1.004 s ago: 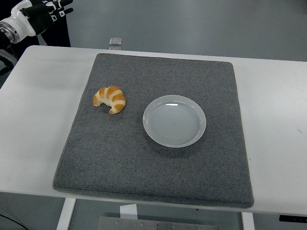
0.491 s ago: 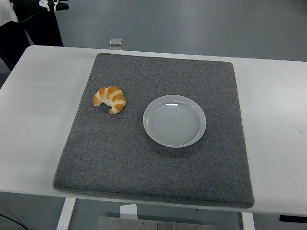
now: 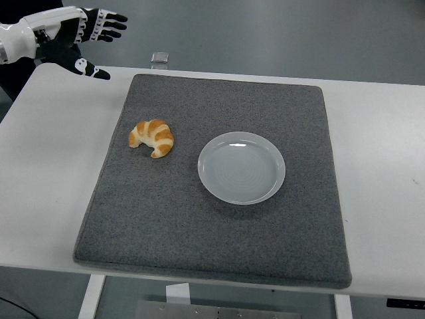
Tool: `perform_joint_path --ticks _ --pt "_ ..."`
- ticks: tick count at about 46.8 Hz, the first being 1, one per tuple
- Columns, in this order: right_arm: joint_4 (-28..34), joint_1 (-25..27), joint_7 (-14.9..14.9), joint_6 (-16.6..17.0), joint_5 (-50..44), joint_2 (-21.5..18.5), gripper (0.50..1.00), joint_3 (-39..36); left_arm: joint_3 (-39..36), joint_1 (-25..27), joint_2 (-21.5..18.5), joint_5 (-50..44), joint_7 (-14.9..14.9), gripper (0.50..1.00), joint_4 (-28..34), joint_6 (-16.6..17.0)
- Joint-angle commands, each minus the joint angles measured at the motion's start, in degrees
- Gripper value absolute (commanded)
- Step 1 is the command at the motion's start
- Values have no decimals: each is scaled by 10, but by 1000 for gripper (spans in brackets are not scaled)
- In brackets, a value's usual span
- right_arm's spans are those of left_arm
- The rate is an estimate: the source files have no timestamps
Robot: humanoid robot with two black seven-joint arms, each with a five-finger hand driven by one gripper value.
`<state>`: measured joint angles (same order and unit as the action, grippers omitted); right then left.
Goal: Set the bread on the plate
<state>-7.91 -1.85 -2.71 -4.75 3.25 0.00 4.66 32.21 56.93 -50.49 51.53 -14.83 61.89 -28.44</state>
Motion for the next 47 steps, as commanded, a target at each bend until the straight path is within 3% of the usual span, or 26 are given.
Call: perform_joint_path --ticks 1,9,28,36,47 --pt "0 0 1 0 0 0 952 0 0 -9 0 40 0 996 17 24" --pt "0 0 1 0 0 0 952 0 -2 -26 6 72 -1 996 38 85" --pt "0 0 1 0 0 0 952 0 -26 -38 31 178 -20 996 32 100" --pt "0 0 0 0 0 0 952 0 -42 -63 72 255 -20 996 28 181" --pt "0 0 0 0 0 0 952 0 -103 -61 96 263 -20 996 16 245"
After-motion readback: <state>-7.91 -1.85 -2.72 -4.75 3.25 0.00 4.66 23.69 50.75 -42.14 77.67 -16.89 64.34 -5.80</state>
